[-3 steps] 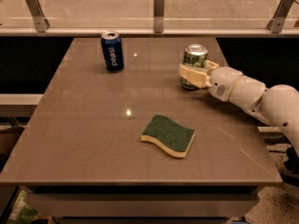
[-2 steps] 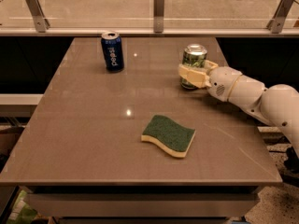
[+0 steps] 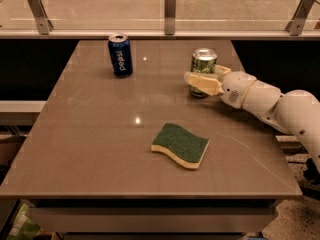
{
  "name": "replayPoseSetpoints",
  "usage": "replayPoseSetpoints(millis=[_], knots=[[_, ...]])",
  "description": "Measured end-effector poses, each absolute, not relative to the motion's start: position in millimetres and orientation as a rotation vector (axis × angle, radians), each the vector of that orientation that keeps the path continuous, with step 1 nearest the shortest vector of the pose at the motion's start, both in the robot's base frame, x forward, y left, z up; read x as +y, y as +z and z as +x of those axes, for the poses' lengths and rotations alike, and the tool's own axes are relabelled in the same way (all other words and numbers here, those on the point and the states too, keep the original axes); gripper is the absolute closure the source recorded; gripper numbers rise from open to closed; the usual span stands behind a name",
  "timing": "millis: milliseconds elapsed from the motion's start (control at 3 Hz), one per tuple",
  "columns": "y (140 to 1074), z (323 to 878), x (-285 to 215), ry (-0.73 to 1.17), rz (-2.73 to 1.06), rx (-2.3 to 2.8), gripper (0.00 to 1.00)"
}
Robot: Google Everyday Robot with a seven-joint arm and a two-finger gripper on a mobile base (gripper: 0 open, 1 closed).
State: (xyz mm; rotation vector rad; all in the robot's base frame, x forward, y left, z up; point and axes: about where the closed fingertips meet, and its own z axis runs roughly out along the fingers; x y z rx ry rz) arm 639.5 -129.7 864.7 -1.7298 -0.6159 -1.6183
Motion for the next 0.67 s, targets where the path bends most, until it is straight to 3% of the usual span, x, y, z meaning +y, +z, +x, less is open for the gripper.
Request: replayPoseSetpoints(millis=[333,667], knots=[[865.1,639.5,-127.1,-1.614,-1.727,-0.617,0.00],[865.1,639.5,-127.0,-1.614,-1.727,-0.617,0.00]])
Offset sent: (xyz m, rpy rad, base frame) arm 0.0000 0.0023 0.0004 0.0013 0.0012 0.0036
